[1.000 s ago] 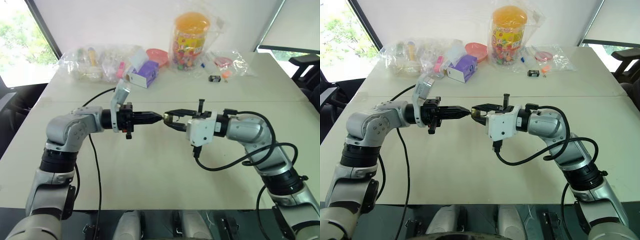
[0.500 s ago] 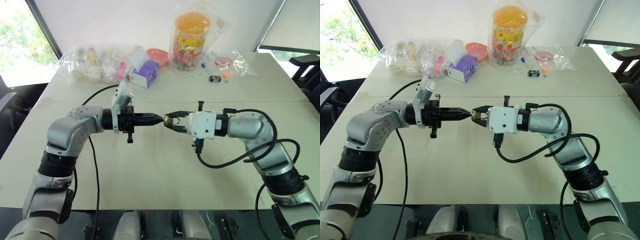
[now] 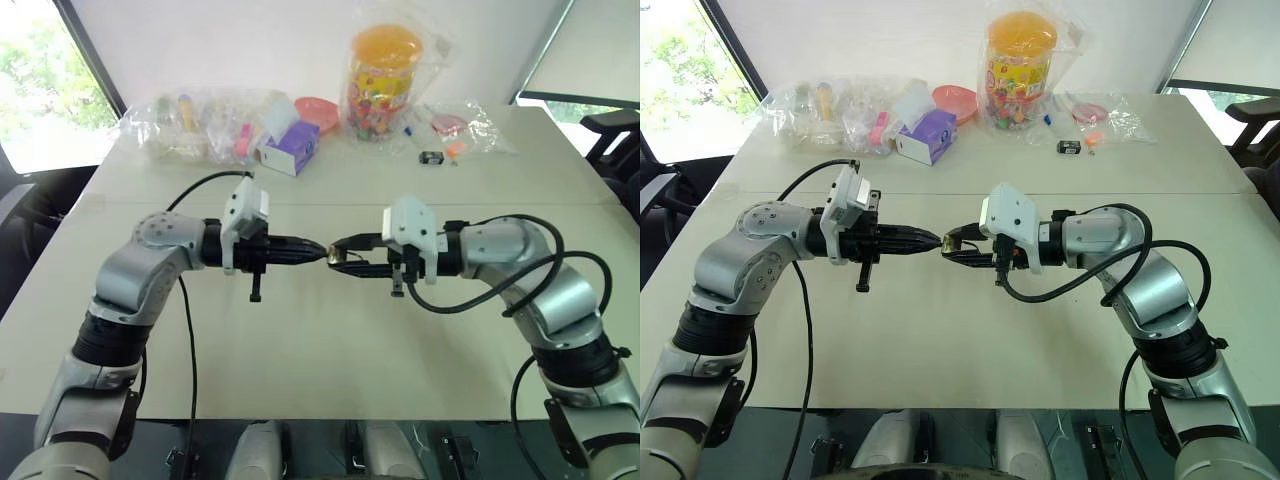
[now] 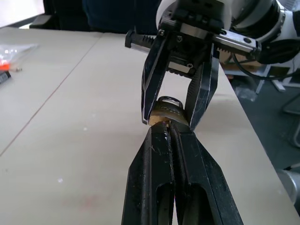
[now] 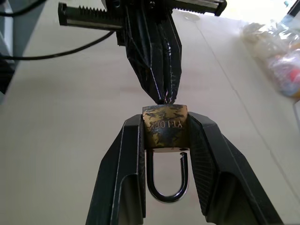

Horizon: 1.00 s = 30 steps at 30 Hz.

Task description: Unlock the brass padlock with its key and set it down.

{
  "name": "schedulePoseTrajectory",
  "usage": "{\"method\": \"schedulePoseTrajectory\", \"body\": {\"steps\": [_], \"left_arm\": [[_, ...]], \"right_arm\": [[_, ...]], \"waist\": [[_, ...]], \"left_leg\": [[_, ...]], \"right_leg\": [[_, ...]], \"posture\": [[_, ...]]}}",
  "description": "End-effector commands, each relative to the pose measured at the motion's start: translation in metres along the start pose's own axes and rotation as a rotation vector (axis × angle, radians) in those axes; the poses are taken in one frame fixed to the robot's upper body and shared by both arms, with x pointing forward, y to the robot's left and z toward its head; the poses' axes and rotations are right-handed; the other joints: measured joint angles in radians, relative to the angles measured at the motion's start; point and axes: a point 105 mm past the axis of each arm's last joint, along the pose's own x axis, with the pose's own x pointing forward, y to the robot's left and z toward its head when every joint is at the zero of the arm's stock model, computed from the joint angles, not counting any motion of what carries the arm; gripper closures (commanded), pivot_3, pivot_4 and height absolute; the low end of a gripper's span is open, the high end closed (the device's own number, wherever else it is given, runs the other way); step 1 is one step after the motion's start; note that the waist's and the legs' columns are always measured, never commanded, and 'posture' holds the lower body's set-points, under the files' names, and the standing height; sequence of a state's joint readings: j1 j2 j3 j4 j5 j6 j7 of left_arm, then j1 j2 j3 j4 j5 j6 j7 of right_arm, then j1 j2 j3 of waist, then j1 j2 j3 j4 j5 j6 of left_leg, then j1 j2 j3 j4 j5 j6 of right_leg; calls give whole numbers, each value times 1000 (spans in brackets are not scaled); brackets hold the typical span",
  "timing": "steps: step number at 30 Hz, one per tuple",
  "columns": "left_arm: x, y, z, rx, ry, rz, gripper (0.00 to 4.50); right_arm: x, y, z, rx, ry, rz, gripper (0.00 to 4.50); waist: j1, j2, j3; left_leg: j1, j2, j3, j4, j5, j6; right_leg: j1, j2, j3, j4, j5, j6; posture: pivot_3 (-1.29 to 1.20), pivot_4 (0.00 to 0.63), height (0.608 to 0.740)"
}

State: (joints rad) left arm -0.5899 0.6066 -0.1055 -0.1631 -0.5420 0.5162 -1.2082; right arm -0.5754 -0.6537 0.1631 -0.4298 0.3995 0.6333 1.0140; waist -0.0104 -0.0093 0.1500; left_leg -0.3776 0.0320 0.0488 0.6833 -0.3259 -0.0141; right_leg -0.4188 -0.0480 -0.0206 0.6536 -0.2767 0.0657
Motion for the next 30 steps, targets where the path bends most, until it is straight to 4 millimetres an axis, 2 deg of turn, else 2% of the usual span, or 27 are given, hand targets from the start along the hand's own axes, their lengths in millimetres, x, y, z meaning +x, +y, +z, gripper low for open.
{"method": "schedulePoseTrajectory", "body": {"steps": [1, 2, 5, 7, 8, 9, 16, 28, 30], "left_arm": [[2, 3, -12, -90, 46, 37, 4440], [1, 6, -13, -129, 40, 56, 4440], [-6, 17, -5, -392, -67, 91, 4440], [-9, 20, -3, -487, -100, 101, 4440], [-10, 21, -4, -518, -102, 105, 3879], [-10, 21, -5, -545, -105, 105, 3665], [-13, 22, 1, -627, -151, 107, 48], [0, 22, 8, -620, -194, 97, 48], [4, 19, 7, -617, -189, 84, 558]], "right_arm": [[-4, -4, 36, -158, -87, -34, 3786], [-4, -5, 36, -183, -81, -44, 3786], [-1, -11, 31, -489, 0, -110, 3786], [1, -12, 29, -586, 16, -115, 3786], [1, -12, 28, -605, 15, -115, 3786], [2, -13, 27, -616, 15, -115, 3786], [1, -14, 23, -632, 13, -115, 3786], [2, -11, 22, -634, 10, -102, 3786], [2, -11, 23, -634, 9, -103, 3786]], "waist": [[0, 0, 0], [0, 0, 0], [-1, 0, 0], [-2, -1, 1], [-4, -1, 1], [-4, -1, 1], [-2, -1, 1], [-1, -1, 1], [-2, -1, 1]], "left_leg": [[0, 0, 0, 0, 0, 0], [0, 0, 0, 0, 0, 0], [0, 0, 0, 0, 0, 0], [0, 0, 0, 0, 0, 0], [0, 0, 0, 0, 0, 0], [0, 0, 0, 0, 0, 0], [0, 0, 0, 0, 0, 0], [0, 0, 0, 0, 1, -1], [0, 0, 0, 0, 1, -1]], "right_leg": [[0, 0, 0, 0, 0, 0], [0, 0, 0, 0, 0, 0], [0, 1, 0, 0, 0, 0], [0, 1, 0, 0, 0, 0], [0, 1, 0, 0, 0, 0], [0, 1, 0, 0, 0, 0], [0, 0, 0, 0, 0, 0], [0, 0, 0, 0, 0, 0], [0, 0, 0, 0, 0, 0]], "posture": [[0, 150, 740], [0, 150, 740], [0, 150, 740], [0, 150, 740], [0, 150, 740], [0, 150, 740], [0, 150, 740], [0, 150, 740], [0, 150, 740]]}}
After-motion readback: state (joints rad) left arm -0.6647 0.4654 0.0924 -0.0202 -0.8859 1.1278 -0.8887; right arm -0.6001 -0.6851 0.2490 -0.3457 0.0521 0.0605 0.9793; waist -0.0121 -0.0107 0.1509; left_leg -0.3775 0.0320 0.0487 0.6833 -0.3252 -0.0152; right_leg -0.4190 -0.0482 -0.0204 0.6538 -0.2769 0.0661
